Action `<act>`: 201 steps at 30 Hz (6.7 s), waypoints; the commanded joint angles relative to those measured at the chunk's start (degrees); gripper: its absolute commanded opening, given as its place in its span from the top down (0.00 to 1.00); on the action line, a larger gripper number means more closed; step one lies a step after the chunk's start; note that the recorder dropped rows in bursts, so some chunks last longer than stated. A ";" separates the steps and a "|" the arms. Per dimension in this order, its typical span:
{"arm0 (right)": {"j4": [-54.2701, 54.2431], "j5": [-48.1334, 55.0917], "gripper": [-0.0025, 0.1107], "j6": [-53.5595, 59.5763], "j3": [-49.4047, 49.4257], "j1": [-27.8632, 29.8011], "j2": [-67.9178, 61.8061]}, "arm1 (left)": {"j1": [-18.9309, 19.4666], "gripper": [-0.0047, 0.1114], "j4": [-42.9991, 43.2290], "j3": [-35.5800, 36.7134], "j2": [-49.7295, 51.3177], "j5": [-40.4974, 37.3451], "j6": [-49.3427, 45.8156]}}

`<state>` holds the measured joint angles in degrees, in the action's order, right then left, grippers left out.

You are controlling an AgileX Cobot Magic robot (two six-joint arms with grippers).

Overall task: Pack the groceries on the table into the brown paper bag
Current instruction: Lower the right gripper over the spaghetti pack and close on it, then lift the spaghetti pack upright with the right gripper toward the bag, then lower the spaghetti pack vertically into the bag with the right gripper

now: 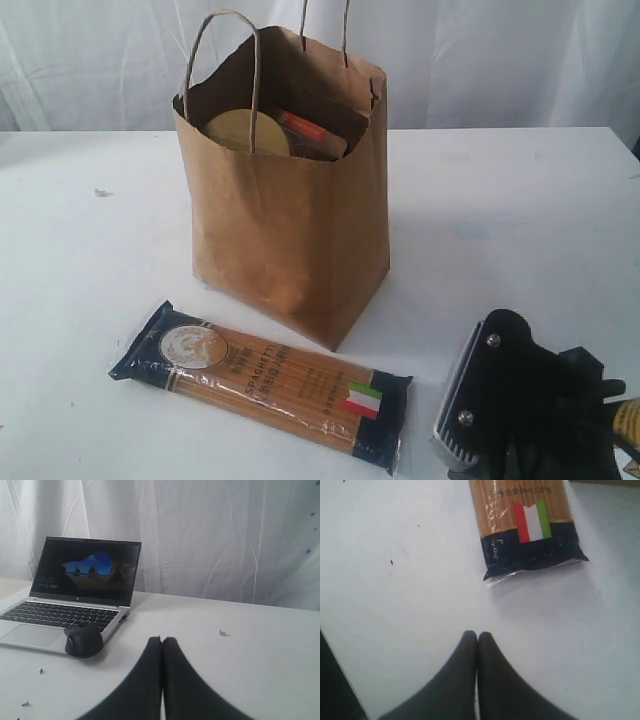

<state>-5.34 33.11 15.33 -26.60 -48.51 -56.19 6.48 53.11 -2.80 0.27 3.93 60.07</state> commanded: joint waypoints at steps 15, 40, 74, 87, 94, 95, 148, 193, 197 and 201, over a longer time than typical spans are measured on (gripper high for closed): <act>-2.28 29.73 0.98 0.04 -35.69 -5.04 -34.62 | -0.43 0.96 0.01 0.00 -0.27 0.84 0.32; -2.68 -1.00 0.08 10.37 -43.59 -9.10 -45.60 | -0.43 0.96 0.01 0.00 -0.27 0.84 0.05; 10.16 10.02 0.08 -1.60 -61.95 -6.13 -65.15 | -0.43 0.96 0.01 0.00 -0.27 0.84 0.05; 6.78 11.63 0.08 4.06 -61.95 -6.37 -68.18 | -0.43 0.96 0.01 0.00 -0.27 0.84 0.05; 5.34 14.21 0.20 5.83 -61.95 -6.37 -68.87 | -0.43 0.96 0.01 0.00 -0.27 0.84 0.05; 5.34 14.34 0.24 5.94 -61.95 -6.37 -68.87 | -0.43 0.96 0.01 0.00 -0.27 0.84 0.05; 33.85 11.99 0.98 -36.70 -61.85 -23.41 -26.66 | -0.43 0.96 0.01 0.00 -0.27 0.84 0.05; 93.48 -10.68 0.98 -88.48 -61.85 -0.80 -27.46 | -0.43 0.96 0.01 0.00 -0.27 0.84 0.05; 94.00 -10.07 0.98 -87.29 -60.32 -0.80 -29.66 | -0.43 0.96 0.01 0.00 -0.27 0.84 0.05; 94.04 -10.68 0.98 -87.28 -59.22 0.57 -30.78 | -0.43 0.96 0.01 0.00 -0.27 0.84 0.05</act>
<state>85.84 22.87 -72.61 -85.87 -49.16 -87.56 6.48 52.96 -2.80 0.27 4.15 60.31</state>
